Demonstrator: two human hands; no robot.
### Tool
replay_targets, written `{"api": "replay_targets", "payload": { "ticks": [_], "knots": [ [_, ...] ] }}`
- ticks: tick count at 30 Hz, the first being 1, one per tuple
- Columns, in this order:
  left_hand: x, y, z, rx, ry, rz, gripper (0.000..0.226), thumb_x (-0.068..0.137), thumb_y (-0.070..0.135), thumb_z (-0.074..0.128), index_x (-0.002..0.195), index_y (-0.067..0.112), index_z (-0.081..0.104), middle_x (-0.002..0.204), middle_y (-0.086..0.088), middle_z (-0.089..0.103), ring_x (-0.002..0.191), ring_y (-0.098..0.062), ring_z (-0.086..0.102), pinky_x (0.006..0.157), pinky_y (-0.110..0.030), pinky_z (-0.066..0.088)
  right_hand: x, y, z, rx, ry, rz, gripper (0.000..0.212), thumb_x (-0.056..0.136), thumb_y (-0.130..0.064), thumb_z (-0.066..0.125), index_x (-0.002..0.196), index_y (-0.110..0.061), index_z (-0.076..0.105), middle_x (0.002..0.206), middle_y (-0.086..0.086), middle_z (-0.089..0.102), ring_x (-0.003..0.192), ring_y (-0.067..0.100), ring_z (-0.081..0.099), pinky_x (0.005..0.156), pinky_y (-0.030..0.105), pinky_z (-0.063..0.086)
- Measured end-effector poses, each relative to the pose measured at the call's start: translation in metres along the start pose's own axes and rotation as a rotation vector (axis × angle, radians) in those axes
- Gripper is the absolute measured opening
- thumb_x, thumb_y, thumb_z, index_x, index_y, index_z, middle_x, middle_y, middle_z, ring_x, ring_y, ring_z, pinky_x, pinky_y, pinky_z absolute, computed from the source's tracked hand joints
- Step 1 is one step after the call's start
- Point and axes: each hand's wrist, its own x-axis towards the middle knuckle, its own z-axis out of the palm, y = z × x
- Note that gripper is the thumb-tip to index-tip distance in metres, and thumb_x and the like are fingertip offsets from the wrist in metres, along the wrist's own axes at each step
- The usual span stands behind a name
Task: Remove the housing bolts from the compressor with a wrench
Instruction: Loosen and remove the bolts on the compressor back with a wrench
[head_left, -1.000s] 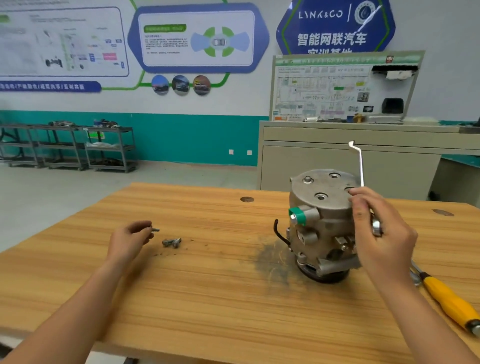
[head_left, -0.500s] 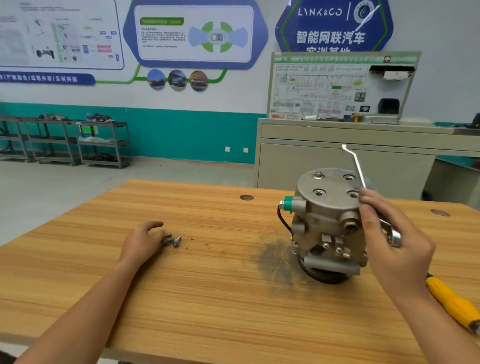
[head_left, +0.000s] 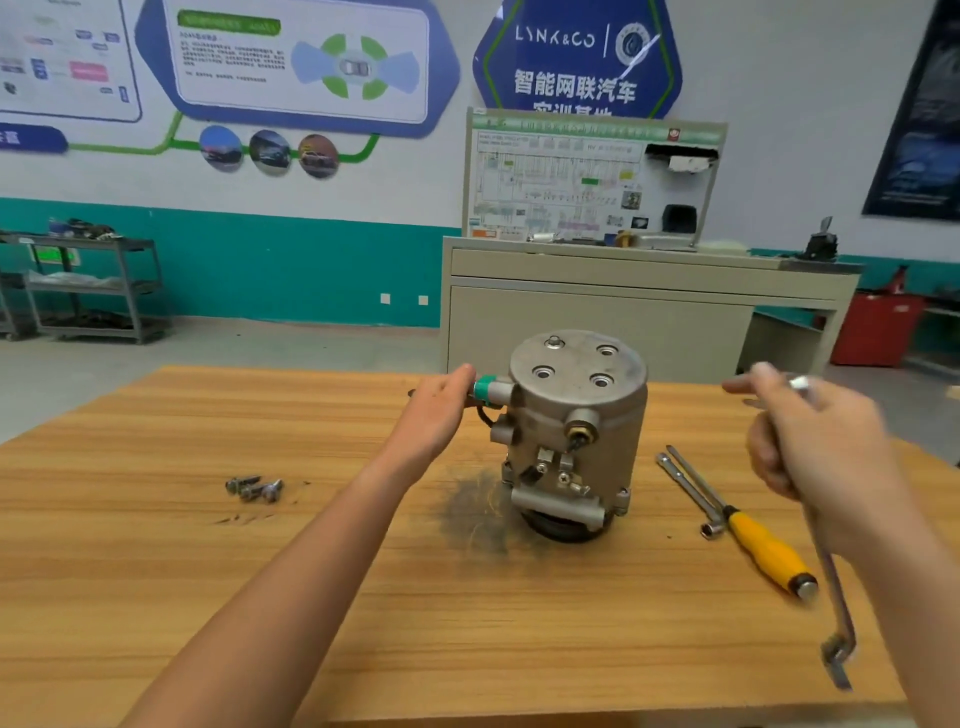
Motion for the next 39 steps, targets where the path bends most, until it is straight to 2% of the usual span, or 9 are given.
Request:
{"api": "replay_targets", "payload": {
  "ticks": [5, 7, 10, 15, 19, 23, 28, 34, 39],
  "knots": [
    [-0.054, 0.000, -0.009, -0.042, -0.042, 0.010, 0.036, 0.092, 0.018, 0.044, 0.064, 0.020, 0.066, 0.074, 0.013, 0.071, 0.079, 0.004, 0.061, 0.074, -0.021, 0.038, -0.011, 0.018, 0.038, 0.000, -0.173, 0.132, 0.057, 0.091, -0.044, 0.047, 0.093, 0.013, 0.053, 0.043, 0.001, 0.032, 0.034, 0.009, 0.028, 0.036, 0.020, 0.024],
    [-0.063, 0.007, -0.012, -0.109, 0.026, 0.042, 0.033, 0.093, 0.016, 0.045, 0.069, 0.015, 0.067, 0.076, 0.013, 0.071, 0.074, 0.010, 0.061, 0.072, -0.018, 0.039, -0.010, 0.019, 0.042, -0.030, -0.194, 0.143, 0.053, 0.086, -0.048, 0.051, 0.065, 0.000, 0.047, 0.044, 0.001, 0.032, 0.033, 0.007, 0.027, 0.036, 0.020, 0.024],
    [-0.059, 0.022, -0.014, -0.140, 0.141, 0.149, 0.025, 0.094, 0.016, 0.048, 0.078, 0.017, 0.068, 0.079, 0.006, 0.071, 0.076, 0.008, 0.062, 0.068, -0.010, 0.044, -0.012, 0.019, 0.037, 0.002, -0.192, 0.157, 0.043, 0.082, -0.049, 0.057, 0.058, -0.016, 0.044, 0.042, -0.003, 0.032, 0.032, 0.006, 0.026, 0.033, 0.018, 0.024],
    [0.001, 0.050, -0.005, -0.192, 0.075, 0.071, 0.016, 0.095, 0.029, 0.048, 0.098, 0.020, 0.061, 0.105, 0.004, 0.064, 0.097, -0.006, 0.059, 0.080, -0.029, 0.046, -0.018, 0.027, 0.034, 0.098, -0.163, 0.242, 0.033, 0.077, -0.050, 0.060, 0.095, -0.022, 0.060, 0.037, -0.008, 0.038, 0.032, 0.004, 0.030, 0.031, 0.016, 0.025],
    [0.047, 0.051, 0.017, -0.080, -0.096, -0.058, 0.043, 0.093, 0.046, 0.046, 0.123, 0.016, 0.054, 0.118, 0.004, 0.058, 0.104, -0.013, 0.053, 0.085, -0.035, 0.038, -0.030, 0.034, 0.052, 0.364, -0.170, 0.400, 0.051, 0.069, -0.053, 0.063, 0.107, -0.020, 0.055, 0.040, -0.006, 0.035, 0.033, 0.007, 0.028, 0.032, 0.019, 0.021],
    [0.039, 0.018, 0.038, -0.184, -0.215, -0.104, 0.035, 0.092, 0.053, 0.044, 0.104, 0.027, 0.064, 0.101, 0.006, 0.069, 0.100, -0.013, 0.060, 0.082, -0.033, 0.048, -0.031, 0.031, 0.062, 0.431, -0.153, 0.374, 0.058, 0.066, -0.054, 0.063, 0.119, -0.030, 0.052, 0.046, -0.005, 0.047, 0.031, 0.001, 0.036, 0.030, 0.014, 0.026],
    [0.015, 0.003, 0.054, -0.382, -0.071, -0.012, 0.039, 0.094, 0.053, 0.034, 0.080, 0.050, 0.070, 0.081, 0.031, 0.067, 0.087, 0.006, 0.061, 0.069, -0.027, 0.043, -0.021, 0.019, 0.060, 0.401, -0.186, 0.369, 0.074, 0.054, -0.061, 0.060, 0.118, -0.026, 0.054, 0.052, -0.003, 0.053, 0.032, 0.002, 0.038, 0.030, 0.014, 0.024],
    [0.015, 0.003, 0.066, -0.489, 0.047, 0.024, 0.043, 0.100, 0.037, 0.030, 0.079, 0.024, 0.066, 0.066, 0.020, 0.069, 0.061, 0.012, 0.061, 0.054, -0.018, 0.047, -0.032, 0.026, 0.045, 0.436, -0.064, 0.413, 0.056, 0.050, -0.064, 0.059, 0.087, -0.022, 0.056, 0.045, 0.001, 0.044, 0.032, 0.008, 0.027, 0.033, 0.016, 0.018],
    [0.015, 0.001, 0.074, -0.536, 0.150, 0.056, 0.041, 0.100, 0.028, 0.033, 0.076, 0.017, 0.064, 0.061, 0.014, 0.067, 0.056, 0.010, 0.058, 0.049, -0.007, 0.042, -0.052, 0.019, 0.058, 0.450, -0.112, 0.369, 0.065, 0.053, -0.057, 0.061, 0.109, -0.024, 0.058, 0.043, -0.001, 0.044, 0.030, 0.002, 0.034, 0.030, 0.014, 0.025]
  ]
}}
